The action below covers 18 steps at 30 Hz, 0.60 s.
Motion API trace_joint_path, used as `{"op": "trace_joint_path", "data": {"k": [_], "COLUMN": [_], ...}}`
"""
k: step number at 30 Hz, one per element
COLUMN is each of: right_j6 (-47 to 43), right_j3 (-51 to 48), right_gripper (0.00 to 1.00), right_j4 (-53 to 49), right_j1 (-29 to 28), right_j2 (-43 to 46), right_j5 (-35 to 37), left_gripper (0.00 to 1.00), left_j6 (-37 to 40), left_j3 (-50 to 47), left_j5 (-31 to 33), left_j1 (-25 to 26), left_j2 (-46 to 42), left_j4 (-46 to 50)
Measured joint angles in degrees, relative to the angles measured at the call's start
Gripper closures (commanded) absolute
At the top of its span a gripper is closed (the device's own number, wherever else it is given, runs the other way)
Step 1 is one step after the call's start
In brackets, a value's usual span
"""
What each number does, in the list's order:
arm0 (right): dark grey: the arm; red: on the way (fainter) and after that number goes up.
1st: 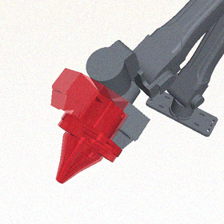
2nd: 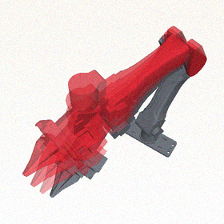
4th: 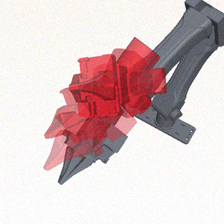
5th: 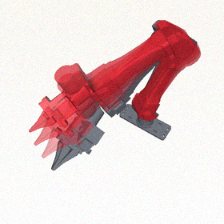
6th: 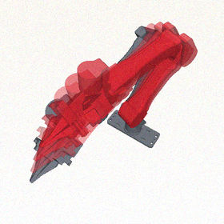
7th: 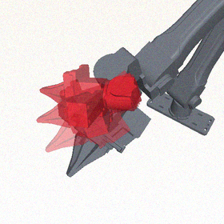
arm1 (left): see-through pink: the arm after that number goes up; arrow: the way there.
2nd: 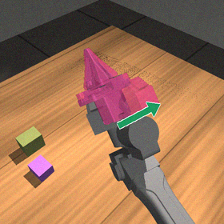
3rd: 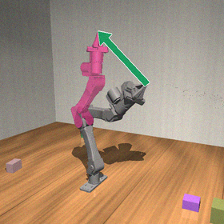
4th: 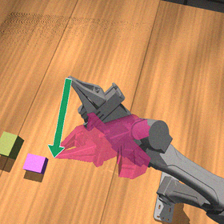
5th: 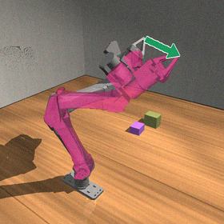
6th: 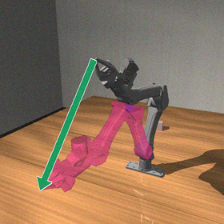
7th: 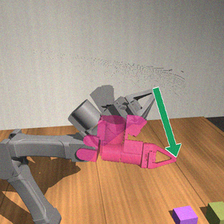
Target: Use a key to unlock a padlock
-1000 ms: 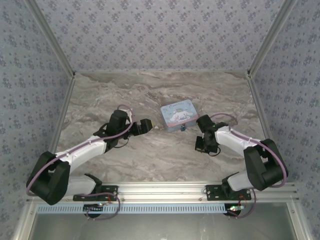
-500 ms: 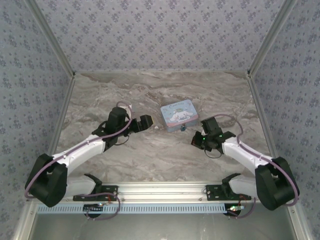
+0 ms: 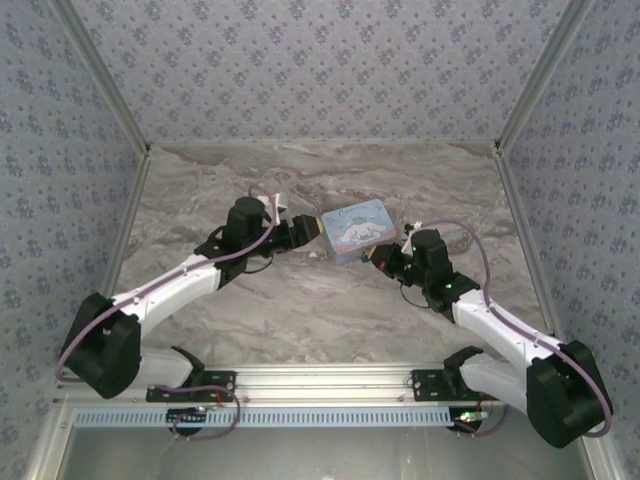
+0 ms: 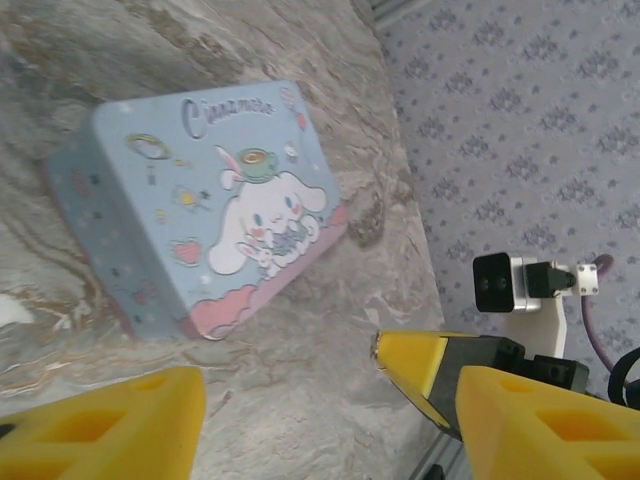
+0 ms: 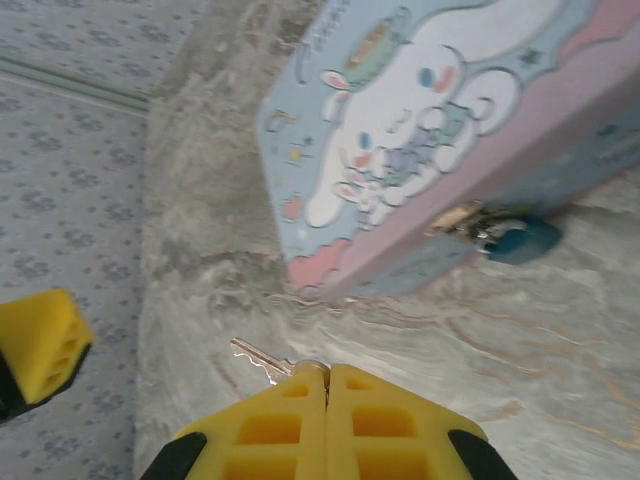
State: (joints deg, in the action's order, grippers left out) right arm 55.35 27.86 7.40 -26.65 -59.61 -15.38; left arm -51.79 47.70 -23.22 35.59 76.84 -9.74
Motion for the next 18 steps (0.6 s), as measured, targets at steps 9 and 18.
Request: {"op": "trace_joint_path", "data": {"k": [9, 18], "right_j6": [1.1, 1.9], "right_j3": [2.1, 3.0], "right_gripper": [1.0, 1.0], "right_j4": [1.1, 1.4], "right_j1": [-3.3, -4.4], "right_j2": [0.5, 0.6], "right_j5": [0.8, 1.6], "left_gripper": [0.46, 0.54], "left_j6": [0.0, -0.4], "left_j3": [6.6, 9.9], "left_j5": [-0.2, -0.2], "left_j1": [5.4, 8.7], "left_j2": [8.7, 13.5], "left_j4": [-1.2, -2.3]}}
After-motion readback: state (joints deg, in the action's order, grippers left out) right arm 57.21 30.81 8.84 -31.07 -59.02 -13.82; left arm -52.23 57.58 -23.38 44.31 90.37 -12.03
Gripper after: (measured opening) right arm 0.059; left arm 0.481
